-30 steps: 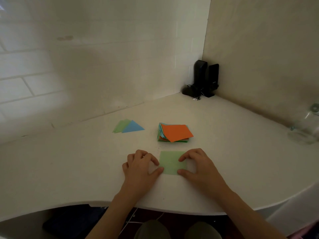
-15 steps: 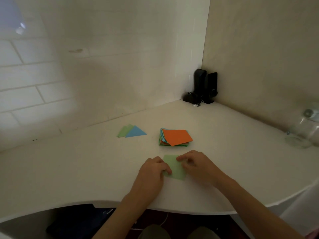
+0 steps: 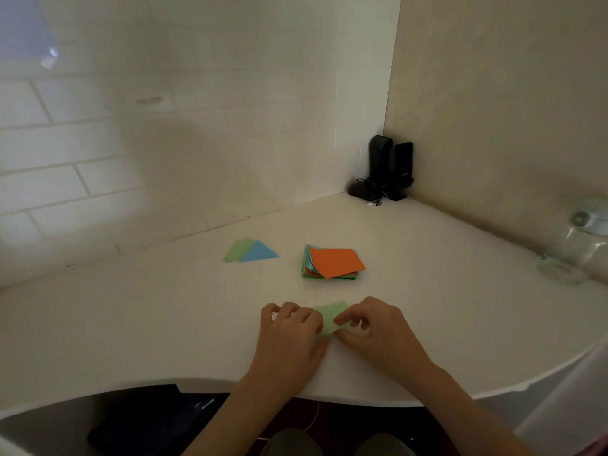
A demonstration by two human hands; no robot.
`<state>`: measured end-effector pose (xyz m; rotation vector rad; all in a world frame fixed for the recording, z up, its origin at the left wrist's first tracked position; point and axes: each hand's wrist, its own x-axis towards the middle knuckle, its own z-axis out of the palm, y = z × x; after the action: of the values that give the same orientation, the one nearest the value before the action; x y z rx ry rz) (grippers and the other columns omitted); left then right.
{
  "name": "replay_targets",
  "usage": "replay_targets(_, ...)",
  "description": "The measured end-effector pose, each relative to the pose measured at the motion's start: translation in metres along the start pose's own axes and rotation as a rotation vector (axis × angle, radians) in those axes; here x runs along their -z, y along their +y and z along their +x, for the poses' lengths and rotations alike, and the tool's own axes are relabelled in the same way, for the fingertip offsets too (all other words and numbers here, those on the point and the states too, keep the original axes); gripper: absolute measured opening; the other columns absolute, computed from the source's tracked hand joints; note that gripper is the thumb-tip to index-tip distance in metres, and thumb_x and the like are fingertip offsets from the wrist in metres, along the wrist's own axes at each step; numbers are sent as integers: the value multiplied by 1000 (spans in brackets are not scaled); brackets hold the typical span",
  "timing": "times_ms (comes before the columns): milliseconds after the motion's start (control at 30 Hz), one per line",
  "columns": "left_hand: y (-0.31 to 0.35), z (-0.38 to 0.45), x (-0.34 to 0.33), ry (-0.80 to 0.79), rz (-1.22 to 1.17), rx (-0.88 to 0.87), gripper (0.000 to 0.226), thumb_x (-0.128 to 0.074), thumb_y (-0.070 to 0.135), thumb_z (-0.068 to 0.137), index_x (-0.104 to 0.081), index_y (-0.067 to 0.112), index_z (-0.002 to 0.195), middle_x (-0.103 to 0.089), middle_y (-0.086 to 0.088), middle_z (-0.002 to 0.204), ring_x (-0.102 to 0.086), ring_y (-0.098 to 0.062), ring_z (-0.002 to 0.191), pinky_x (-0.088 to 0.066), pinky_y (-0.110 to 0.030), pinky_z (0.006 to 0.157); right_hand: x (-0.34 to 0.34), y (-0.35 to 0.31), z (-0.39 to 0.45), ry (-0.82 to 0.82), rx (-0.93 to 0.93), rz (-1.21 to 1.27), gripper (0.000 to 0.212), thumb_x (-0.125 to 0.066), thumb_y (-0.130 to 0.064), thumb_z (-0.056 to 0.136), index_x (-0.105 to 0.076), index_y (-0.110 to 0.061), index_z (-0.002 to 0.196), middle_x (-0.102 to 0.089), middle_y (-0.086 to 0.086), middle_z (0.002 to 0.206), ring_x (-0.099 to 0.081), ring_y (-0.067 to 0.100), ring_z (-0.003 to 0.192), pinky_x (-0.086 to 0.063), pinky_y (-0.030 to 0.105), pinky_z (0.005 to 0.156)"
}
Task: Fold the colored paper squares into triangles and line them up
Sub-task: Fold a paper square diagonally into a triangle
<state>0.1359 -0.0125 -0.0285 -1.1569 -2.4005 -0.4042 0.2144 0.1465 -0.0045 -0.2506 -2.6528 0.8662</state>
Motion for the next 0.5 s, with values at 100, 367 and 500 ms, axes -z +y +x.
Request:
replay_targets(100,-11,-1,-1,31,-28,14,14,-51,34,77,-64,30,77,-67,16,86,-57,-12,87,-25,-31,78,-4,7,6,-4,9,-40,21,-74,-34,75,-70,-35,96,-43,-10,87,-45,4,82,-39,16,77)
replay_targets(367,-38,-6,4,-12,-237,325,13,-79,35,69,-66,32,70,-56,19,91,-47,-12,94,-24,-30,75,-15,14,9,-6,-67,-58,17,-67,-47,79,-73,-35,88,-45,-11,88,-47,8,88,-43,34,84)
replay_targets(500,-34,-4,-1,-49,-249,424,16,-67,48,79,-65,32,82,-49,17,96,-38,-10,100,-19,-26,76,-18,12,10,30,-122,-33,21,-64,-53,78,-72,-35,83,-49,-12,86,-49,5,83,-43,36,83)
